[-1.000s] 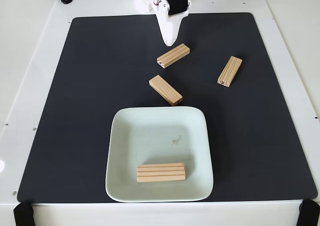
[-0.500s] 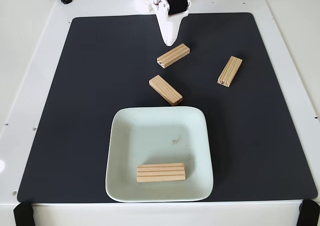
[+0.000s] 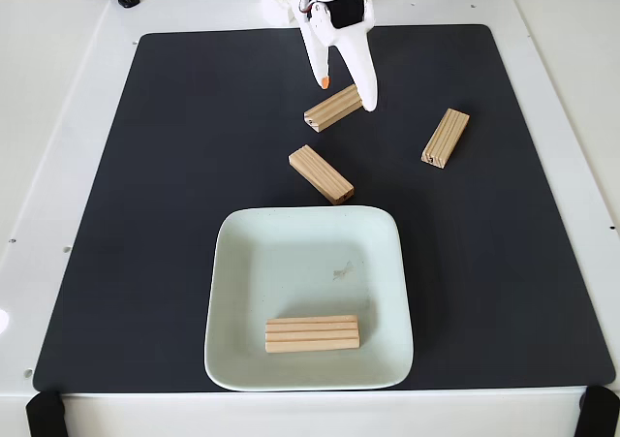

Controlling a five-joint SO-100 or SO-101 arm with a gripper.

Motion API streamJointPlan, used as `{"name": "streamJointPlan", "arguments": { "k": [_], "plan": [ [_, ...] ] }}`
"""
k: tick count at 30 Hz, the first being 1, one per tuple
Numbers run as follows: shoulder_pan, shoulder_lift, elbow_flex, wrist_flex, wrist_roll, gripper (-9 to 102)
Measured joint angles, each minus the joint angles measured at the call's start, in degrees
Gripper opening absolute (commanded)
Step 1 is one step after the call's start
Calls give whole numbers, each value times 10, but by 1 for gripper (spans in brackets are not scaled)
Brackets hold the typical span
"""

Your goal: Pick up the wooden block and place them on the plate.

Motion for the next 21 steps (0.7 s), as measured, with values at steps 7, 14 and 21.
{"name": "streamJointPlan", "arguments": {
  "k": [7,14,21],
  "plan": [
    [0,-62,-4,0,-4,38],
    [0,-114,-40,1,-4,38],
    [1,-154,-74,2,-4,38]
  ]
}}
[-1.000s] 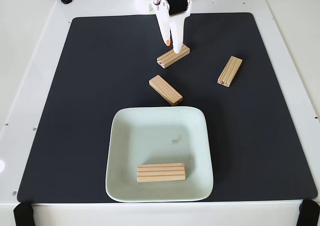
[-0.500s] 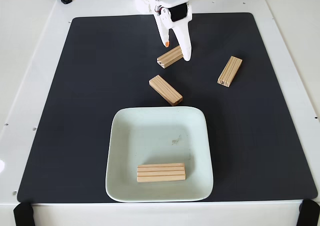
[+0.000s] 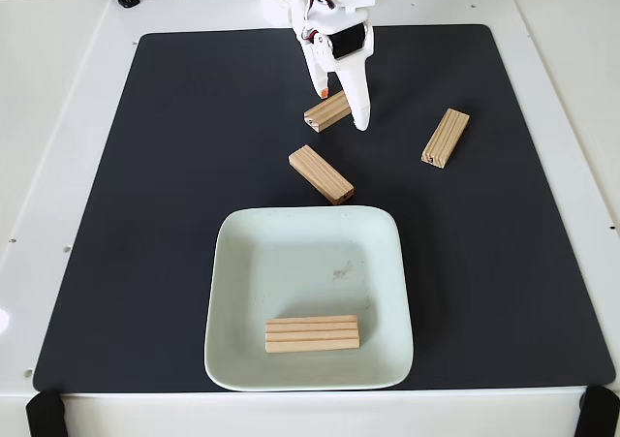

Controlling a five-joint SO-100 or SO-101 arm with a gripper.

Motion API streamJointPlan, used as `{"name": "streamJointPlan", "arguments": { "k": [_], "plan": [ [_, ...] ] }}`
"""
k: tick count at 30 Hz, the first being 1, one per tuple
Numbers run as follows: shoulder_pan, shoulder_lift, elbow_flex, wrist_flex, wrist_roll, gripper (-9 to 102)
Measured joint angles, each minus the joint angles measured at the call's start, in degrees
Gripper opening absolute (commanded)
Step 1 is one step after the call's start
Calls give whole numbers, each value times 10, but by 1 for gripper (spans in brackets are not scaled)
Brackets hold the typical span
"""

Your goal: Pick up the wooden block and place them on the plate.

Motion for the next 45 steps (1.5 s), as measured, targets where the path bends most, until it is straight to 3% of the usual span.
{"name": "streamJointPlan", "arguments": {
  "k": [45],
  "plan": [
    [-45,-7,-26,-2,0,35]
  ]
}}
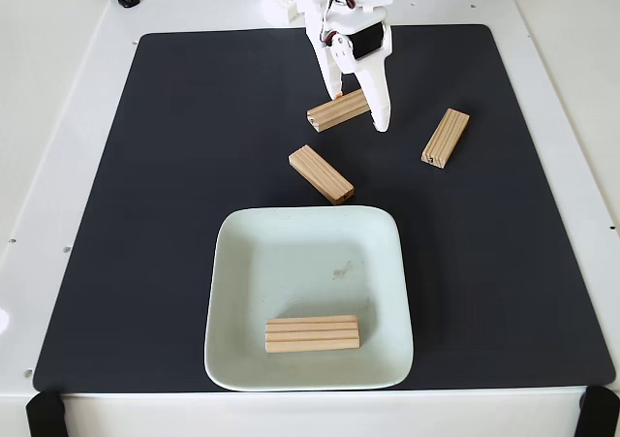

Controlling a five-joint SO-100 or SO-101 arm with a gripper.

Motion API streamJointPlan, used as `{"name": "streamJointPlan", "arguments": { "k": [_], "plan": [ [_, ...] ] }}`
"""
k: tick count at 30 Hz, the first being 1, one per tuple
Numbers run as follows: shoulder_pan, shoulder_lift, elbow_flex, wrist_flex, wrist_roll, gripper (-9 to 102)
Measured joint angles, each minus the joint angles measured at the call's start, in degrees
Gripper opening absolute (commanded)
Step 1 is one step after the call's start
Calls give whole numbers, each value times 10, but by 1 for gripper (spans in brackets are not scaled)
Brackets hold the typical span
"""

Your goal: Pick up the wooden block and place them on the plate.

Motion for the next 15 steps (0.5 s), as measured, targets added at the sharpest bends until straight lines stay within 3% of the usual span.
{"name": "streamJointPlan", "arguments": {
  "k": [10,15],
  "plan": [
    [4,0,0,0,1,0],
    [4,0,3,0,1,0]
  ]
}}
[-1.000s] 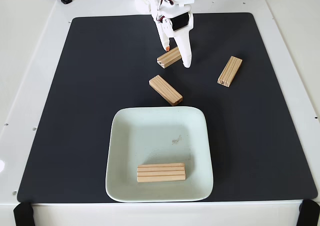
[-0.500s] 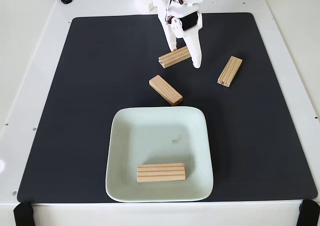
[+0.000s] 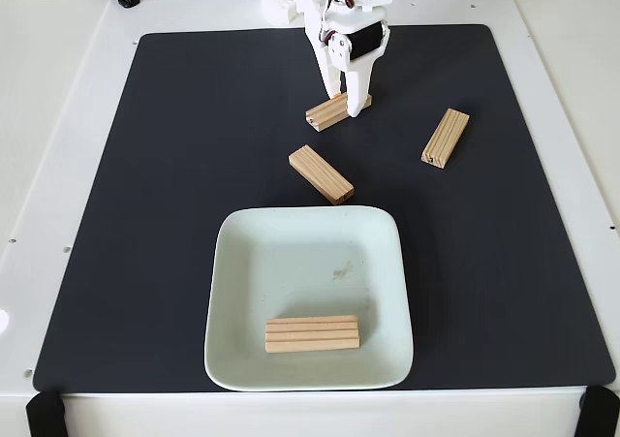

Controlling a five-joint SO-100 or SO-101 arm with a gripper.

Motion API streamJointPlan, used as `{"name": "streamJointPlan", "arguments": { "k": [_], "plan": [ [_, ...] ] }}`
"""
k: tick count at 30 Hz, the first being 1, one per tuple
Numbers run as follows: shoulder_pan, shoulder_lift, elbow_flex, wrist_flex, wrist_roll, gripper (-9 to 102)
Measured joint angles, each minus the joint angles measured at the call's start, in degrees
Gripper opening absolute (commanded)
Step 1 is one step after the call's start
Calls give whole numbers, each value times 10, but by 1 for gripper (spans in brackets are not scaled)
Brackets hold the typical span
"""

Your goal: Pick up the wooden block and place them on the plate.

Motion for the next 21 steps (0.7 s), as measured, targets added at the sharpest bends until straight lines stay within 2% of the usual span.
{"name": "streamJointPlan", "arguments": {
  "k": [9,16,21],
  "plan": [
    [1,4,2,0,4,0],
    [-27,130,-64,0,111,0],
    [-7,234,-91,1,163,0]
  ]
}}
